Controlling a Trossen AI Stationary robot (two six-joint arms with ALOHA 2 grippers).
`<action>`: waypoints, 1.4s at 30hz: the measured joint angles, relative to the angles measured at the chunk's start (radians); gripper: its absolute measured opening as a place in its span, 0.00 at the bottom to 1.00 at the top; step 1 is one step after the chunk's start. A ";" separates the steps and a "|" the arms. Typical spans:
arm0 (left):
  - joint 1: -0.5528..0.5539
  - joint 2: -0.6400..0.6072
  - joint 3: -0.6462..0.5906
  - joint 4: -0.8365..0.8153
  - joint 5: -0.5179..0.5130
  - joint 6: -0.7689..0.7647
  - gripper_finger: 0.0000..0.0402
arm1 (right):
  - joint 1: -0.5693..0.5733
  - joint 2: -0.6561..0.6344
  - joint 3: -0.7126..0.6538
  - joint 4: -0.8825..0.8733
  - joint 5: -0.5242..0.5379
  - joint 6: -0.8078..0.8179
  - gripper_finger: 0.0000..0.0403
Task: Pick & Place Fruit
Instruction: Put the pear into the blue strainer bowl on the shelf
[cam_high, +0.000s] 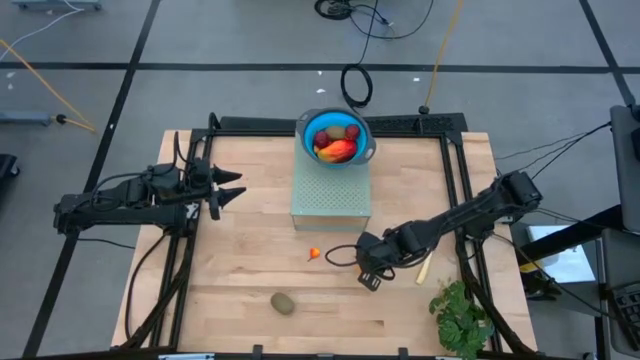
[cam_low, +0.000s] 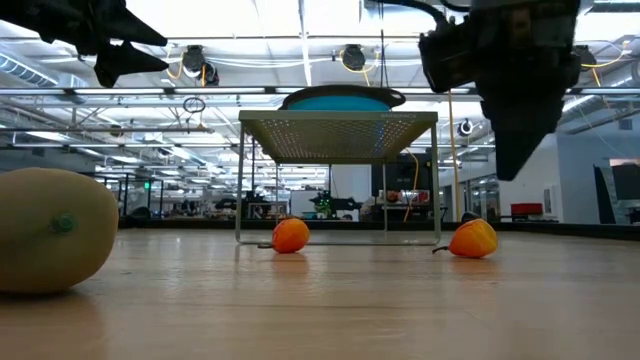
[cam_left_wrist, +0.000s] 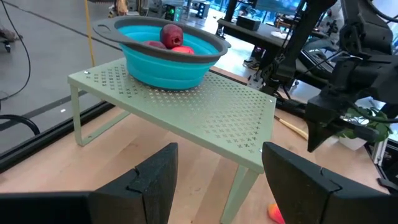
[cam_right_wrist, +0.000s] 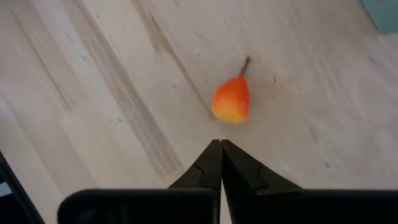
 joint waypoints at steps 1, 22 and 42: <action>0.000 0.000 0.000 0.000 0.000 0.000 0.58 | -0.001 0.002 0.000 0.007 0.000 -0.004 0.00; 0.000 0.000 0.000 0.000 0.000 0.001 0.58 | -0.012 0.003 0.000 0.084 0.001 -0.053 0.30; 0.000 0.000 0.000 -0.001 0.000 0.002 0.58 | -0.028 0.015 -0.047 0.139 0.002 -0.053 0.66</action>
